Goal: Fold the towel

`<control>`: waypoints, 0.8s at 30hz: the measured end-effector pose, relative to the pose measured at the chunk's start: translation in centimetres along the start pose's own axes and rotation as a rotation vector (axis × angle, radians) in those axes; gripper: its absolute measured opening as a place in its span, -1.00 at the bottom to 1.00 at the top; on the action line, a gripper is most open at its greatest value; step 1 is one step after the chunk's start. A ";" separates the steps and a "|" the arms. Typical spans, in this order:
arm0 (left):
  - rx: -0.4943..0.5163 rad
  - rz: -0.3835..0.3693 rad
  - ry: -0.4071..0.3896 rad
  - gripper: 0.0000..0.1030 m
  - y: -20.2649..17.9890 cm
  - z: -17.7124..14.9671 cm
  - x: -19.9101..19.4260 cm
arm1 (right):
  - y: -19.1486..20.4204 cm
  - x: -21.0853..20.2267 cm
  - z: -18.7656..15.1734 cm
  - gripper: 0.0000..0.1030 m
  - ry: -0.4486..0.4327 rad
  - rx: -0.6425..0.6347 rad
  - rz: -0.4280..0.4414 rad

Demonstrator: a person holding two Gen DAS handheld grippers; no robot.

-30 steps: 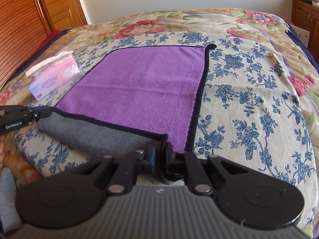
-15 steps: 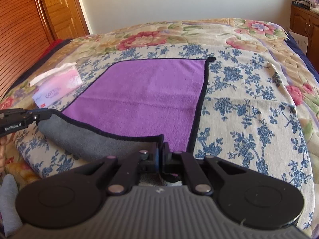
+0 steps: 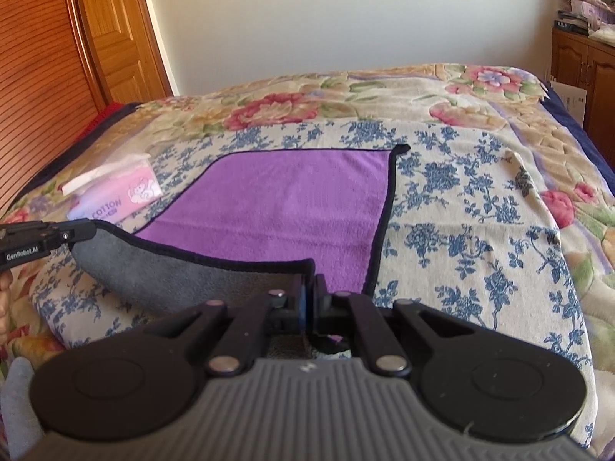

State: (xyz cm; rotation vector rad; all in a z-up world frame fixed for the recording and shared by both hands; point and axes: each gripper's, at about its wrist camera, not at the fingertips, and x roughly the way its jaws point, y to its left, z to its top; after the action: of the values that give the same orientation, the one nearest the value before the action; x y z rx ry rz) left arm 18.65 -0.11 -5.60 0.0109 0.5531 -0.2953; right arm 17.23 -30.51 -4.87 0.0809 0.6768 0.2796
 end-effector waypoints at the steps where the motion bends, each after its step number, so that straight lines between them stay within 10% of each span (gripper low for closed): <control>1: -0.002 -0.002 -0.002 -0.89 0.0 0.1 0.1 | 0.0 0.0 0.1 -0.92 -0.002 -0.002 0.001; 24: 0.037 0.000 -0.037 -0.89 -0.6 2.9 0.7 | 1.2 1.0 1.8 -0.92 -0.068 -0.098 -0.008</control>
State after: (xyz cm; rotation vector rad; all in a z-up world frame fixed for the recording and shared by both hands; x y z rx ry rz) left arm 20.54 -1.18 -3.45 0.0408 0.5105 -0.3047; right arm 18.83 -29.00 -3.88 -0.0061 0.5949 0.3007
